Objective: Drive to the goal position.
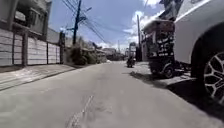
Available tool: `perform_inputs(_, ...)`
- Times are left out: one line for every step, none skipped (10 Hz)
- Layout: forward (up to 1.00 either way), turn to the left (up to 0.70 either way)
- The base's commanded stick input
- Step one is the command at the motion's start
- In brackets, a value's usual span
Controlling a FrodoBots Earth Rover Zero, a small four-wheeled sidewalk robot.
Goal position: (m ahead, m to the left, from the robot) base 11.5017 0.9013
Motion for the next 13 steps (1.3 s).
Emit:
perform_inputs(1.00, -0.17)
perform_inputs(1.00, -0.38)
perform_inputs(1.00, -0.20)
perform_inputs(1.00, 0.00)
perform_inputs(1.00, 0.00)
perform_inputs(1.00, 0.00)
perform_inputs(1.00, 0.00)
perform_inputs(1.00, 0.00)
perform_inputs(1.00, 0.00)
perform_inputs(1.00, 0.00)
perform_inputs(1.00, 0.00)
perform_inputs(1.00, 0.00)
perform_inputs(1.00, 0.00)
